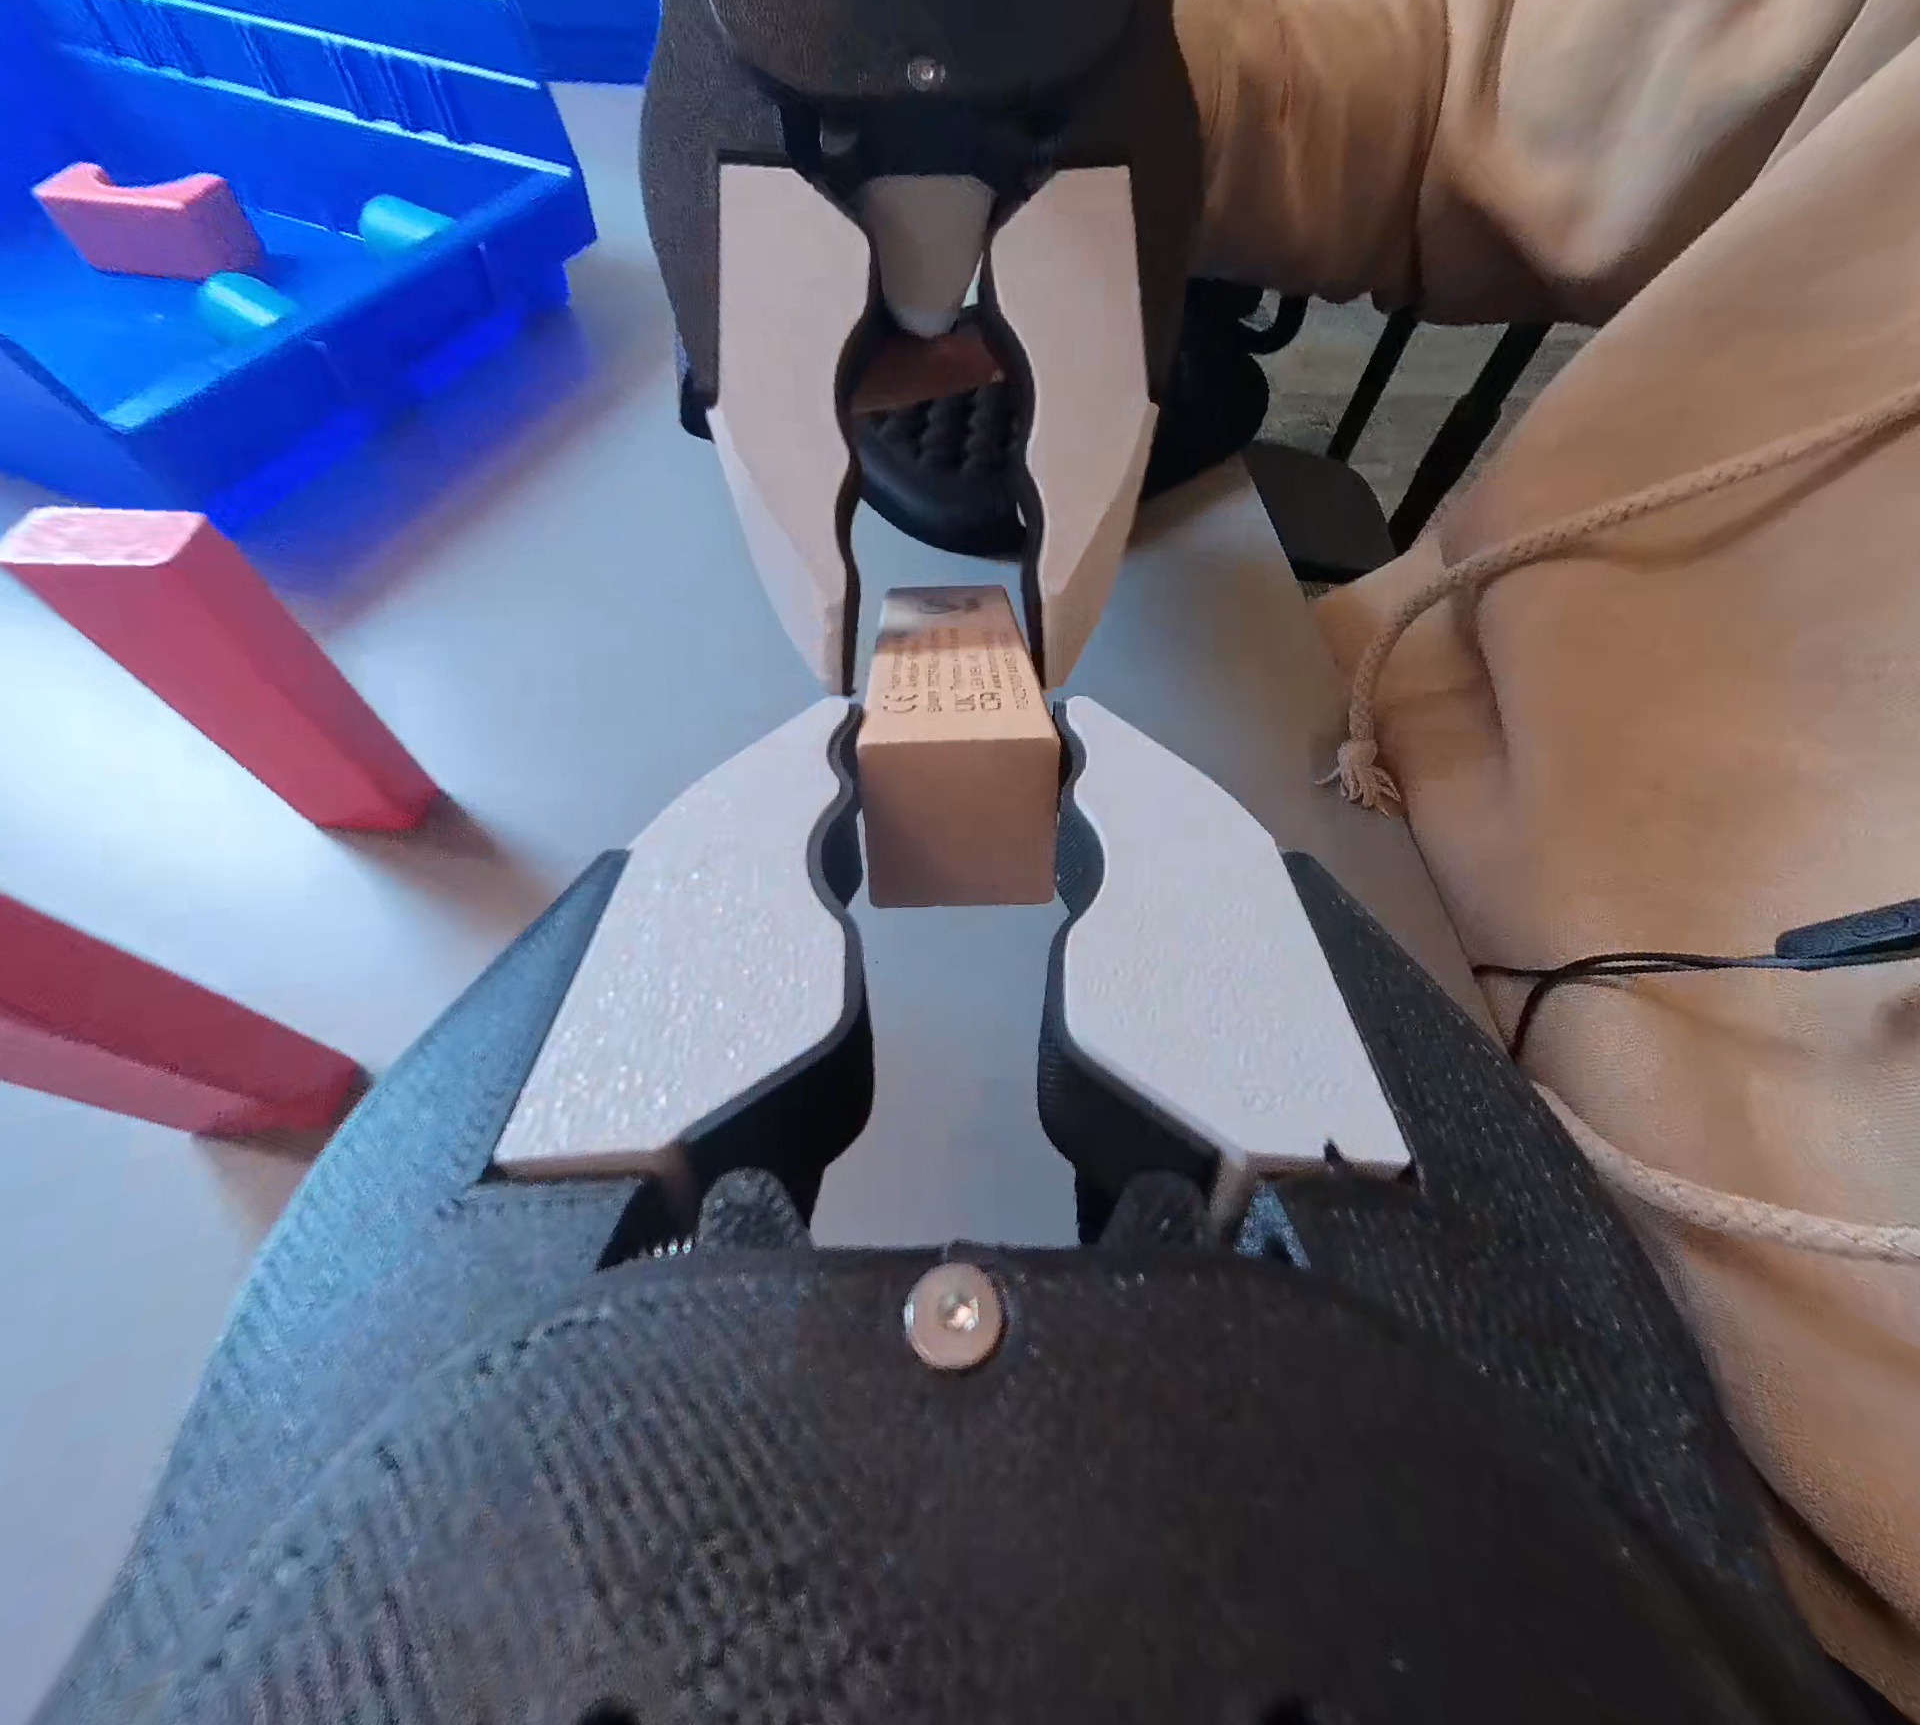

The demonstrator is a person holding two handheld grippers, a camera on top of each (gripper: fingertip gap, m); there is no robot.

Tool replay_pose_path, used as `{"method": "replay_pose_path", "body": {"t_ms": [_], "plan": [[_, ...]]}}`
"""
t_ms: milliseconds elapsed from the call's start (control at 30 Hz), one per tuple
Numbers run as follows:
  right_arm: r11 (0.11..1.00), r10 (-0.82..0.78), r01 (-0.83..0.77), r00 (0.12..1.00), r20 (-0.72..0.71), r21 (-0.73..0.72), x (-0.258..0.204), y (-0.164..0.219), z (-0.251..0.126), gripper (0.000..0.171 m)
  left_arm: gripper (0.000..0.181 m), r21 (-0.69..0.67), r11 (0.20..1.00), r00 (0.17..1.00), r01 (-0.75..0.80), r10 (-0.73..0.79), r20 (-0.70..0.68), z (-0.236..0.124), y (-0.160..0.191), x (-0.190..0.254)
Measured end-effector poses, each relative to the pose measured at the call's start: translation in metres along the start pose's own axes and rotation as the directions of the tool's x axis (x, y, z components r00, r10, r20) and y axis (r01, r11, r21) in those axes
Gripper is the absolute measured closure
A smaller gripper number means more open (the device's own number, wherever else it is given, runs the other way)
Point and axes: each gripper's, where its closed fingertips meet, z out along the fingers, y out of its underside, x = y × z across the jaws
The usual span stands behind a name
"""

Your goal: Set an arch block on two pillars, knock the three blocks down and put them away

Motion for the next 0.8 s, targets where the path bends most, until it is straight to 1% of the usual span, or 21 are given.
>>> {"method": "replay_pose_path", "body": {"t_ms": [133,167,233,267,300,367,400,433,500,633,733,800], "plan": [[0.985,-0.097,0.09,0.994,-0.043,-0.146,0.001,0.008,0.01,0.135,0.147,-0.043,0.999,0.999,-0.031,0.032,0.026,0.008,0.002,0.002],[0.983,-0.104,0.096,0.994,-0.044,-0.159,0.002,0.007,0.01,0.135,0.147,-0.051,0.998,0.998,-0.039,0.041,0.039,0.008,0.003,0.0],[0.982,-0.098,0.094,0.995,-0.018,-0.161,0.003,0.003,0.004,0.137,0.147,-0.025,0.998,0.997,-0.052,0.053,0.05,0.005,0.0,-0.001],[0.981,-0.102,0.098,0.995,-0.017,-0.164,0.006,0.002,-0.002,0.137,0.142,-0.004,0.998,0.996,-0.055,0.055,0.065,0.002,-0.004,-0.004],[0.982,-0.102,0.097,0.994,-0.024,-0.165,0.01,0.0,-0.01,0.138,0.126,0.008,0.998,0.993,-0.062,0.061,0.104,-0.003,-0.008,-0.013],[0.984,-0.083,0.076,0.996,-0.042,-0.161,0.019,-0.002,-0.03,0.138,0.113,0.027,0.997,0.979,-0.075,0.069,0.191,-0.02,-0.01,-0.038],[0.984,-0.077,0.069,0.996,-0.048,-0.162,0.022,-0.003,-0.04,0.138,0.12,0.032,0.997,0.962,-0.066,0.055,0.268,-0.031,-0.007,-0.058],[0.984,-0.072,0.061,0.996,-0.06,-0.168,0.026,-0.002,-0.05,0.138,0.12,0.024,0.999,0.942,-0.049,0.038,0.333,-0.042,0.001,-0.077],[0.98,-0.072,0.053,0.993,-0.092,-0.192,0.032,0.0,-0.067,0.138,0.115,0.002,1.0,0.927,0.01,-0.01,0.375,-0.052,0.018,-0.102],[0.976,-0.058,0.046,0.997,-0.054,-0.214,0.023,0.006,-0.084,0.138,0.113,-0.056,0.996,0.919,0.073,-0.045,0.391,-0.044,0.038,-0.133],[0.98,-0.046,0.046,0.999,0.006,-0.194,0.006,0.009,-0.086,0.138,0.121,-0.076,0.994,0.933,0.077,-0.045,0.358,-0.034,0.042,-0.147],[0.984,-0.032,0.037,0.999,0.036,-0.172,-0.005,0.013,-0.087,0.138,0.129,-0.055,0.996,0.951,0.075,-0.055,0.304,-0.031,0.041,-0.149]]}}
